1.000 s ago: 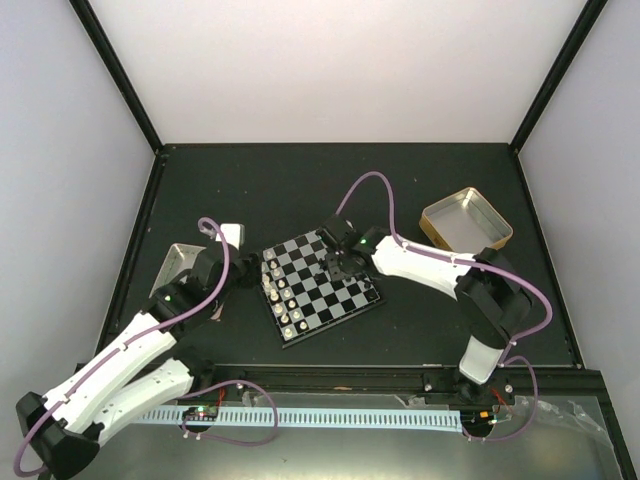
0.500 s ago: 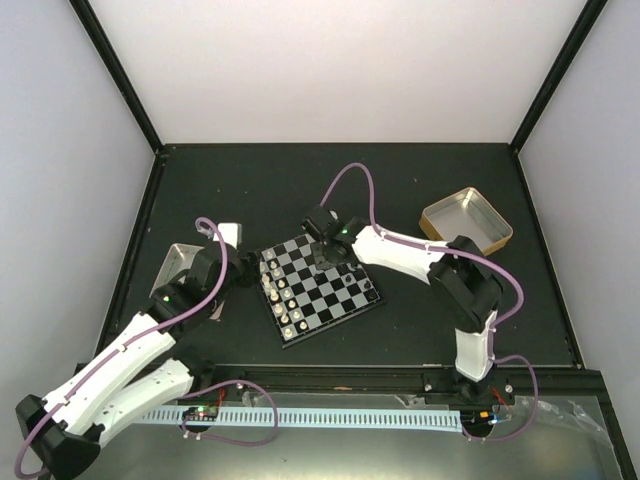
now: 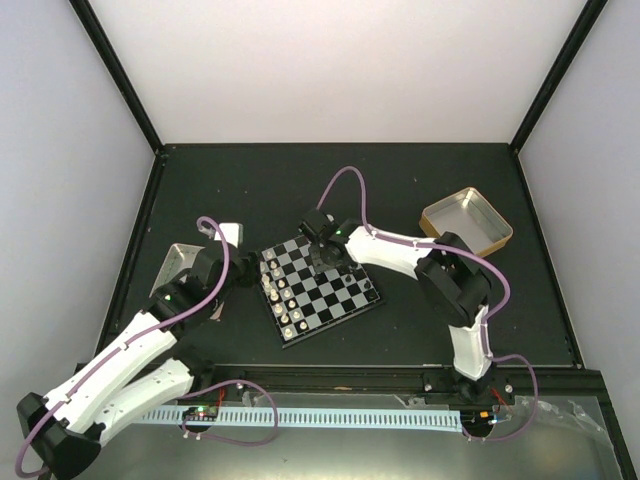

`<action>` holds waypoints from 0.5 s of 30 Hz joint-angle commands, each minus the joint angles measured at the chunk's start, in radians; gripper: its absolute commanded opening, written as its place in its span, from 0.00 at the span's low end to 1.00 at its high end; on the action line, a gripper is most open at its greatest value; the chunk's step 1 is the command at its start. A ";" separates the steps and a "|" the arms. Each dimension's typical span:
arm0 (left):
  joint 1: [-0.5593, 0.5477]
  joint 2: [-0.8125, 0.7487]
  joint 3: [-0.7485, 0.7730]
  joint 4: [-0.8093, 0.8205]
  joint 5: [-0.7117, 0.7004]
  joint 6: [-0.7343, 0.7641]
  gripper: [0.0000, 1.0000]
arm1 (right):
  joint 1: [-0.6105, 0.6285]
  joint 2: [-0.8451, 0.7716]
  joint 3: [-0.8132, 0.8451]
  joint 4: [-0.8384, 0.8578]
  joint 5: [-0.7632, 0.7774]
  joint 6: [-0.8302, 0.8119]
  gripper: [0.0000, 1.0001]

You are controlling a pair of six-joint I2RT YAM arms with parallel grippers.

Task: Set up the chess pieces on the board
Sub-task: Move the chess piece to the chessboard.

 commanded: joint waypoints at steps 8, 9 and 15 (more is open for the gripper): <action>0.016 0.005 0.007 0.018 0.010 0.006 0.69 | 0.002 0.033 0.016 -0.003 0.008 -0.009 0.15; 0.016 0.006 0.007 0.018 0.010 0.006 0.68 | 0.003 0.030 0.011 -0.003 0.001 -0.011 0.15; 0.018 0.011 0.006 0.019 0.015 0.007 0.69 | 0.003 -0.005 -0.030 -0.006 -0.049 -0.019 0.14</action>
